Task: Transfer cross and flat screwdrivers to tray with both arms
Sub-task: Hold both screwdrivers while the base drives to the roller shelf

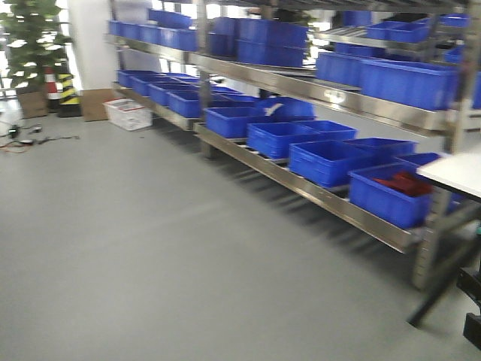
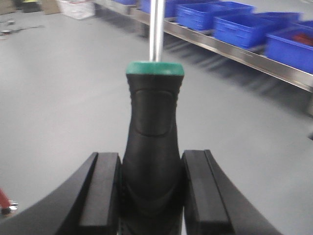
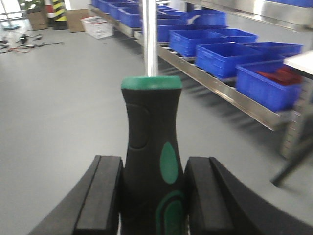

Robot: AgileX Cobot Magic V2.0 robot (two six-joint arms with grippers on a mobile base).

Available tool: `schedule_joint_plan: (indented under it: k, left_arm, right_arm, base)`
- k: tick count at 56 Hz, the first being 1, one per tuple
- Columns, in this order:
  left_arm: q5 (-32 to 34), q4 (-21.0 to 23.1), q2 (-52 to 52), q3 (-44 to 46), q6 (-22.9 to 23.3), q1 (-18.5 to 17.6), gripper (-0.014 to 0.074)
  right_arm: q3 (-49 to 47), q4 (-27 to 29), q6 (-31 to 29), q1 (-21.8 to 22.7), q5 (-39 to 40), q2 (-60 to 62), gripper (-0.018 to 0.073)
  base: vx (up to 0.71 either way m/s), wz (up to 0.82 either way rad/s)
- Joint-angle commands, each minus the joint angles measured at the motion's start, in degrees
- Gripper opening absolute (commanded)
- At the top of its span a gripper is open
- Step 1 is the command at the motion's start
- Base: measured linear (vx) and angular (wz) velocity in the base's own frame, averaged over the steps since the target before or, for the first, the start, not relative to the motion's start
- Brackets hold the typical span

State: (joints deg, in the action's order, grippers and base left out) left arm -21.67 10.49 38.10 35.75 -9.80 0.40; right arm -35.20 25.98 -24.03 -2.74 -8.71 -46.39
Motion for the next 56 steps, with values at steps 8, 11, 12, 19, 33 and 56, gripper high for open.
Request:
schedule_joint_plan:
  k: [8,11,12,19,33,56]
  left_arm:
    - [5.1,0.8,-0.2,1.8,0.5,0.0,0.0000]
    - [5.1,0.8,-0.2,1.8,0.5,0.0,0.0000]
    - [5.1,0.8,-0.2,1.8,0.5,0.0,0.0000]
    - [5.1,0.8,-0.2,1.8,0.5,0.0,0.0000]
    - [5.1,0.8,-0.2,1.8,0.5,0.0,0.0000]
    - [5.0,0.8,-0.2,1.8,0.5,0.0,0.0000]
  right_arm:
    - [-1.9,0.2,-0.4,0.0,4.7,0.4,-0.0008]
    - [-1.9,0.2,-0.4,0.0,4.5,0.4,-0.0008]
    - [-1.9,0.2,-0.4,0.0,4.5,0.4,-0.0008]
    - [-1.9,0.2,-0.4,0.0,4.6,0.3,-0.0008]
    - [-1.9,0.2,-0.4,0.0,4.5,0.3,-0.0008]
    - [-1.9,0.2,-0.4,0.0,4.5,0.3,-0.0008]
  base:
    - [0.54,0.51]
    - [0.55,0.41]
    - [0.55,0.37]
    - [0.56,0.31]
    - [0.58,0.22]
    - [0.63,0.23]
